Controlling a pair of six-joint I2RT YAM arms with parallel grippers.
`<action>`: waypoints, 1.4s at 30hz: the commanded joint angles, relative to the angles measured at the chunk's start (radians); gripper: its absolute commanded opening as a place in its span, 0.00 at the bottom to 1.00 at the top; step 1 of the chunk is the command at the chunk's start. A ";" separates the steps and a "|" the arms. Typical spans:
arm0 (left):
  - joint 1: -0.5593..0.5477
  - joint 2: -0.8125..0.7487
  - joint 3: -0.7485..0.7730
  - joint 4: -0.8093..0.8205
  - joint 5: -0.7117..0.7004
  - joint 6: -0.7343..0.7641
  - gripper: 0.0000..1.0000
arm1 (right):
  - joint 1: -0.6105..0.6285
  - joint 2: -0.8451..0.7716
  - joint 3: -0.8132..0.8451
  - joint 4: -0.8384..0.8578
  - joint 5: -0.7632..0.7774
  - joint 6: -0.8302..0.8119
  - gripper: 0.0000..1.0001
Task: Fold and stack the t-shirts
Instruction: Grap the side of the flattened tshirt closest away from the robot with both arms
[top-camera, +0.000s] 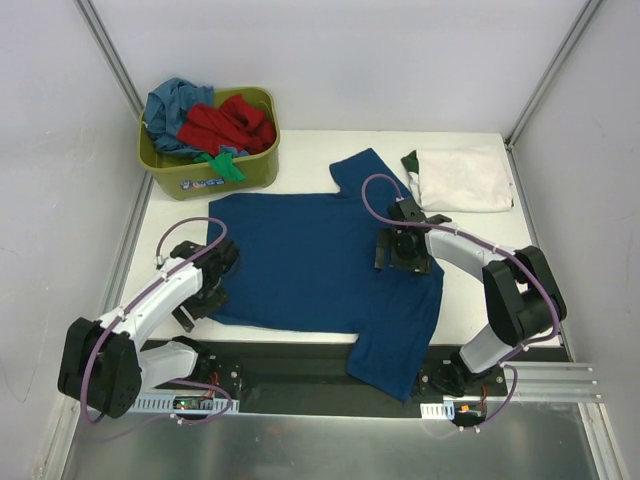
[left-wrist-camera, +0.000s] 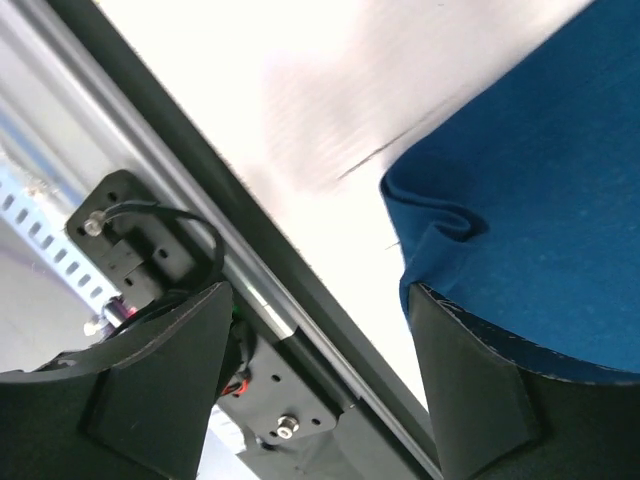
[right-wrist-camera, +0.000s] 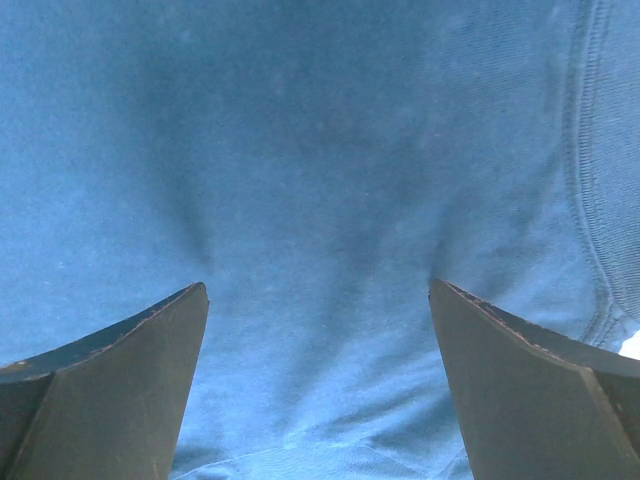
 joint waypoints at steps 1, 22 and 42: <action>-0.006 -0.059 0.038 -0.080 -0.002 -0.030 0.70 | -0.009 -0.016 0.000 0.014 -0.011 0.003 0.97; -0.011 0.044 0.058 0.248 0.225 0.210 0.55 | -0.006 -0.056 -0.007 -0.009 0.021 0.006 0.97; -0.017 0.156 -0.013 0.250 0.202 0.236 0.30 | -0.006 -0.012 0.003 -0.021 0.050 0.008 0.97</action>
